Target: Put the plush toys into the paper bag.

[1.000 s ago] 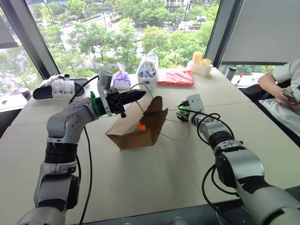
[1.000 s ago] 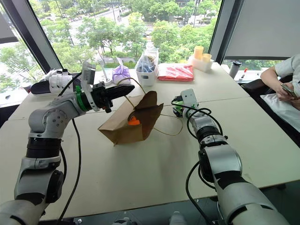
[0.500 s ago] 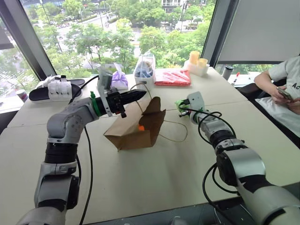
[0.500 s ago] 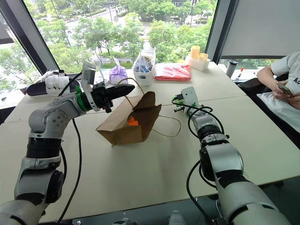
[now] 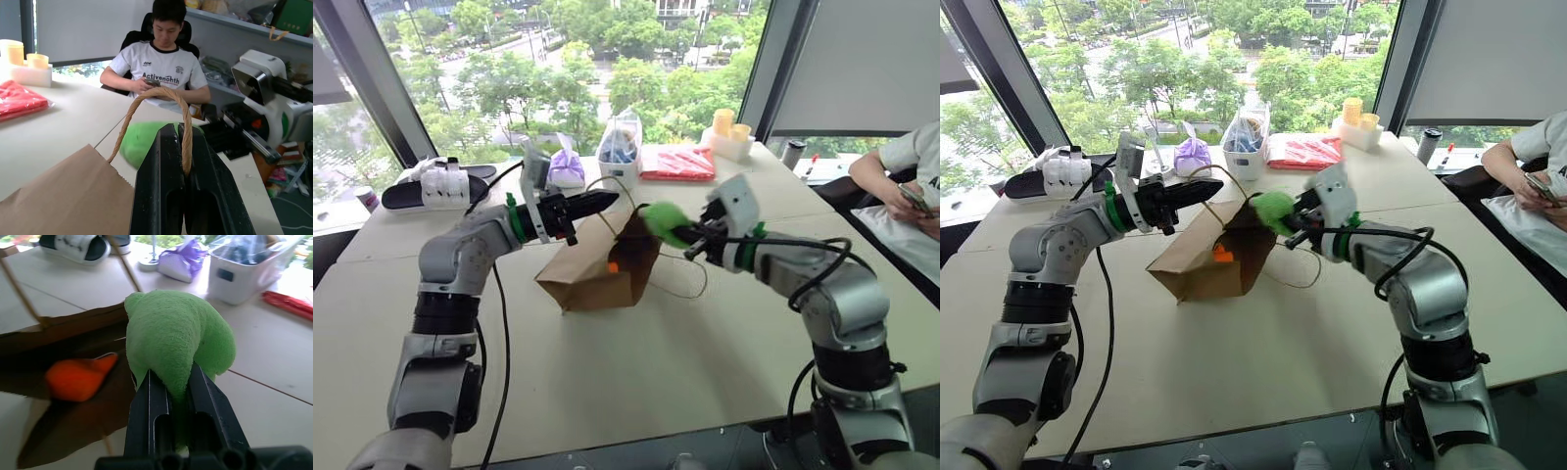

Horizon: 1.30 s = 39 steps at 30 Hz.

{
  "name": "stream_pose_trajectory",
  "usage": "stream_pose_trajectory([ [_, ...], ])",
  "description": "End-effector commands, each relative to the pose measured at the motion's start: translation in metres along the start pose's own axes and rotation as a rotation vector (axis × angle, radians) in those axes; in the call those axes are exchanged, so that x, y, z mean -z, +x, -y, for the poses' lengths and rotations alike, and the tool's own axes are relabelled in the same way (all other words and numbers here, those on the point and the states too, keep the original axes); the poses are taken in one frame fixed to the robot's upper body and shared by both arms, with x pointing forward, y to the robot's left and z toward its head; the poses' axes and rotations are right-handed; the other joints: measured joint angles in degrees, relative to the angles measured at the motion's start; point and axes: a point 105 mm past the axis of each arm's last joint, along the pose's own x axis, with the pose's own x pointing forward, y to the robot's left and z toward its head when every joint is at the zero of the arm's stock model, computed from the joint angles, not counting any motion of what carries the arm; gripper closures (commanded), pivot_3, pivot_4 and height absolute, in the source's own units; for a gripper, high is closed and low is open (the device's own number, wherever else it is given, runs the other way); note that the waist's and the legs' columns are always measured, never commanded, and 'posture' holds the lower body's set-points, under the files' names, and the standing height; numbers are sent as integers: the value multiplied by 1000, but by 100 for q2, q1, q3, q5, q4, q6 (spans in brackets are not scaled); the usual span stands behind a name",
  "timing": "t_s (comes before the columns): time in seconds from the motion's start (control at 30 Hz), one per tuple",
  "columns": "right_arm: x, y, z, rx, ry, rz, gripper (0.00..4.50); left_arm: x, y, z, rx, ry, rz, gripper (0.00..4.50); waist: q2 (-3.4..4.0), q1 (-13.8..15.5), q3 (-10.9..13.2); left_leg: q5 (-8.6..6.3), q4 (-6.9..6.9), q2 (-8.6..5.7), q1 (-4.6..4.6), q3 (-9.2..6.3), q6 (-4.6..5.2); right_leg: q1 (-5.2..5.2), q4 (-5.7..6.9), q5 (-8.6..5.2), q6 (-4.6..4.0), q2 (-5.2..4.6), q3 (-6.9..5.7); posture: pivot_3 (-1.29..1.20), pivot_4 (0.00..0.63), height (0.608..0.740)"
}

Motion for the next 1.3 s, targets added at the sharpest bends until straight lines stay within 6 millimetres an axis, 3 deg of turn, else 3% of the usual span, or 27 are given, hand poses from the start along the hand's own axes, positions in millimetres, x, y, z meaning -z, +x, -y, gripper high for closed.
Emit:
stream_pose_trajectory([
  [0.03, -9, 9, -24, -61, -27, 34, 4462, -17, 1, 3, 10, 54, 39, 4500, 0, 3, 0, 0, 0, 0, 0, 0, 0, 0, -1, 0, 0, 0, 0, 0, 150, 740],
  [0.13, -9, 27, -35, -95, -28, 40, 4462, -19, 1, 5, 12, 59, 45, 4500, 0, 4, 0, 0, -2, -1, -1, -1, 0, -1, -1, 0, 0, -1, -1, 0, 150, 740],
  [0.37, -3, 74, -38, -118, -42, 38, 4462, -28, 0, 7, 9, 50, 78, 4500, 0, -13, 0, 11, -6, -1, 0, 0, -19, -3, -2, 0, 0, 0, -1, 0, 150, 740],
  [0.53, -7, 88, -38, -131, -59, 57, 4462, -30, -1, 8, 7, 49, 79, 4500, 0, -13, 0, 20, -11, -1, -1, -1, -35, -5, -2, 0, 0, 0, -1, 0, 150, 740],
  [0.7, -7, 118, -45, -167, -154, 41, 4462, -29, -3, 10, 0, 50, 77, 4500, 0, -44, 0, 21, -14, -1, 0, -1, -37, -6, -2, 0, 0, 1, -1, 0, 150, 740],
  [0.8, -5, 121, -45, -181, -192, 42, 3415, -29, -4, 10, -5, 53, 77, 4500, 0, -59, 0, 22, -18, 0, 1, -2, -39, -8, -1, 0, 0, 2, -2, 0, 150, 740],
  [0.93, -8, 116, -45, -190, -224, 49, 1414, -31, -6, 10, -16, 55, 84, 4500, 0, -54, 0, 21, -18, -1, -3, -7, -39, -9, -2, 1, 0, 0, -1, 0, 150, 740],
  [1.03, -16, 102, -38, -183, -248, 64, 29, -33, -8, 9, -25, 54, 94, 4500, 0, -44, 0, 21, -18, -1, -3, -9, -39, -10, -2, 0, 0, 0, -2, 0, 150, 740],
  [1.3, -45, 31, 7, -37, -214, 122, 29, -34, -12, 4, -46, 55, 97, 4500, 0, 14, 0, 21, -15, -3, -6, -5, -38, -9, -4, 1, 0, 0, -4, 0, 150, 740],
])
